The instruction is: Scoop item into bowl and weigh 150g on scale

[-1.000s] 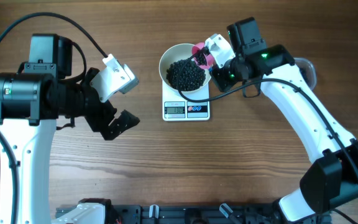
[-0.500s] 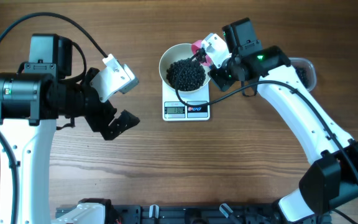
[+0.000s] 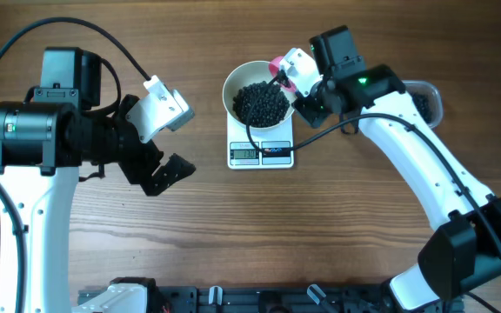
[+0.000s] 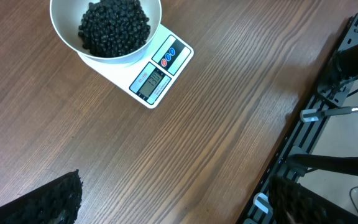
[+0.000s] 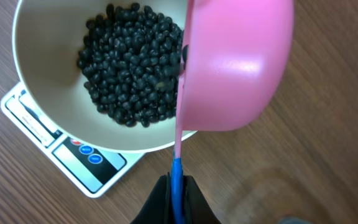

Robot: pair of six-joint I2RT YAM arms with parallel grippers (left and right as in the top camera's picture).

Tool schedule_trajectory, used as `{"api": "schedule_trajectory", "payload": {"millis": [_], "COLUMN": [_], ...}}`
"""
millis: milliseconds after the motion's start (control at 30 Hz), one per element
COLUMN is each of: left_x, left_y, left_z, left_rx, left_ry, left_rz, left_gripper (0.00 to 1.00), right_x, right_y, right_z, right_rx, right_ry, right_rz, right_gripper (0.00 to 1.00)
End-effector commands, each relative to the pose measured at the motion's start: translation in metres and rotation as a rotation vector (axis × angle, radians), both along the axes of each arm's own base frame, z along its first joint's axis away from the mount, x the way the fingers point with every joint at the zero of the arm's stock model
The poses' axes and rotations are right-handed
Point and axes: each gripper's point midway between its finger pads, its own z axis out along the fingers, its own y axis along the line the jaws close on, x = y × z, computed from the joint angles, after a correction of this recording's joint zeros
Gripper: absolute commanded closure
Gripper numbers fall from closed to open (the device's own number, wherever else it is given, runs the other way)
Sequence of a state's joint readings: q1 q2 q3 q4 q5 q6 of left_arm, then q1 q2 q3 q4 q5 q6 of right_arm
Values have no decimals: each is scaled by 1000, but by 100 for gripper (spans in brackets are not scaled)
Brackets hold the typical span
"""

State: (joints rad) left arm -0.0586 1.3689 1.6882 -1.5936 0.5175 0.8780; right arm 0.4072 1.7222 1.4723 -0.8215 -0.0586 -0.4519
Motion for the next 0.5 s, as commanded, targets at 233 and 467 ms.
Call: {"api": "schedule_trajectory", "payload": {"millis": [233,467], "left_x": [0,0], "left_y": [2,2], "left_z": [5,5], "left_rx": [4,4], "left_ry": [-26,-26], "left_rz": [-3,-3], "left_gripper": [0,0], "right_x": [2,6], "right_y": [7,9], "right_z": [-3,-4], "right_rx": [-101,-101], "right_ry": [-59,-70], "right_rz": [69,69], "right_gripper": [96,96]}}
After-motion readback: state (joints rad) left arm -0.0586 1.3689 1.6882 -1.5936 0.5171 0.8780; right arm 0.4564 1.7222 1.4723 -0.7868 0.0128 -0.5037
